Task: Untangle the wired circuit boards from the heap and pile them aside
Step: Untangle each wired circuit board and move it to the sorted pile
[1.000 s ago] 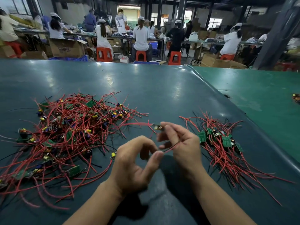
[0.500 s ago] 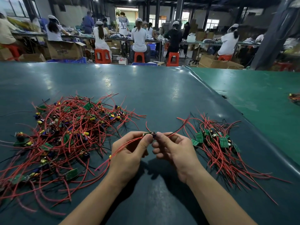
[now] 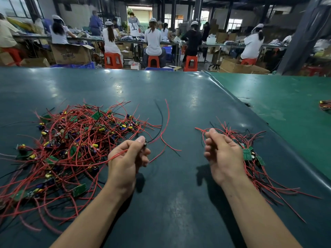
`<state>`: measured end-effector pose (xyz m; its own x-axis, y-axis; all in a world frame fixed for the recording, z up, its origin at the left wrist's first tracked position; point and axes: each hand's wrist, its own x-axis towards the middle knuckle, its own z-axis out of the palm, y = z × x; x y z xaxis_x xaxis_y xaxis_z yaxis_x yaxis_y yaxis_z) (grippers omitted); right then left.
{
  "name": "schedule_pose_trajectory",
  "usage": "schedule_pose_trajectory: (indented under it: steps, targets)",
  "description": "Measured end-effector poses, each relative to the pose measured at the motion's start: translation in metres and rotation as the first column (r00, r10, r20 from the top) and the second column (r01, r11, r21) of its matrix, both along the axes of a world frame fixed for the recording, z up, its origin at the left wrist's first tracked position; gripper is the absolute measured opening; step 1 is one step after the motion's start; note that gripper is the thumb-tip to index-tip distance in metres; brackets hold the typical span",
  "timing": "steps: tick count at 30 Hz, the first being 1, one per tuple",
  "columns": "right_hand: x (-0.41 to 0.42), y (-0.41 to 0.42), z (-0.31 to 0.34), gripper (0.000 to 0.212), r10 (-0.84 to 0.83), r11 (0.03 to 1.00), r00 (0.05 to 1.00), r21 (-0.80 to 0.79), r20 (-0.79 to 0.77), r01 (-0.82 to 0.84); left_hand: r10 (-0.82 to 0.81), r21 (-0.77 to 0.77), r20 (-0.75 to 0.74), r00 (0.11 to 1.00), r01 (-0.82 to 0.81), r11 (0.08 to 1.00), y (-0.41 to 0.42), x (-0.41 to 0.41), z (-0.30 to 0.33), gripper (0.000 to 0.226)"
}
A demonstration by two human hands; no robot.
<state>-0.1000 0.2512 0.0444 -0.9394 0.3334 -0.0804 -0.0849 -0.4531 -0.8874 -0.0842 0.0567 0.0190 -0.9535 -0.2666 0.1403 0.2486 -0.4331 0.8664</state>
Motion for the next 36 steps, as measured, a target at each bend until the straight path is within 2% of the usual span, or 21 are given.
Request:
schedule_pose_trajectory:
  steps: [1,3,5,7,9,12,17,25,28,31,32,34,36]
  targets:
    - [0.0,0.001,0.0,0.018,0.026,1.0,1.0,0.01,0.008,-0.026,-0.016,0.038,0.005,1.0,0.015,0.999,-0.001,0.0,0.001,0.017]
    - [0.006,-0.008,-0.005,0.019,0.197,0.975,0.98,0.102,0.023,-0.198,-0.067,0.046,0.002,0.998,0.067,0.997,0.003,0.002,0.001,0.013]
    - [0.015,-0.025,-0.009,0.023,0.41,0.89,0.911,0.197,0.043,-0.41,-0.118,-0.065,-0.01,0.993,0.117,0.991,0.007,0.005,-0.002,0.016]
    - [0.02,-0.035,-0.013,0.022,0.493,0.845,0.87,0.228,0.016,-0.484,-0.177,-0.228,-0.011,0.984,0.17,0.959,0.01,0.009,-0.004,0.018]
    - [0.019,-0.035,-0.014,0.016,0.458,0.866,0.889,0.227,-0.005,-0.445,-0.228,-0.306,-0.003,0.974,0.216,0.927,0.011,0.011,-0.005,0.016]
    - [0.014,-0.033,-0.014,0.021,0.361,0.913,0.932,0.2,0.011,-0.356,-0.229,-0.337,0.005,0.974,0.217,0.916,0.011,0.011,-0.005,0.019]
    - [0.005,-0.024,-0.011,0.021,0.186,0.976,0.981,0.121,-0.05,-0.179,-0.251,-0.245,0.031,0.968,0.251,0.937,0.012,0.011,-0.004,0.026]
    - [0.0,-0.012,-0.005,0.025,-0.002,0.999,0.994,-0.038,-0.113,-0.002,-0.316,-0.116,0.034,0.948,0.318,0.941,0.008,0.013,-0.004,0.025]
    - [-0.001,-0.008,-0.002,0.025,-0.093,0.992,0.986,-0.104,-0.14,0.079,-0.282,-0.115,0.027,0.959,0.283,0.952,0.01,0.01,-0.004,0.028]
    - [-0.004,0.009,0.003,0.026,-0.277,0.95,0.948,-0.19,-0.156,0.246,-0.183,-0.047,0.012,0.983,0.184,0.982,0.005,0.007,-0.006,0.031]
    - [-0.003,0.012,0.003,0.027,-0.306,0.948,0.936,-0.144,-0.176,0.283,-0.129,-0.074,-0.001,0.992,0.128,0.989,0.003,0.006,-0.007,0.03]
    - [0.004,0.002,-0.001,0.024,-0.256,0.952,0.931,0.097,-0.261,0.289,-0.022,-0.251,-0.044,0.999,0.01,0.968,0.006,0.007,-0.009,0.026]
    - [0.015,-0.019,-0.009,0.016,-0.066,0.885,0.91,0.397,-0.408,0.242,0.065,-0.43,-0.14,0.988,-0.12,0.895,0.01,0.009,-0.011,0.03]
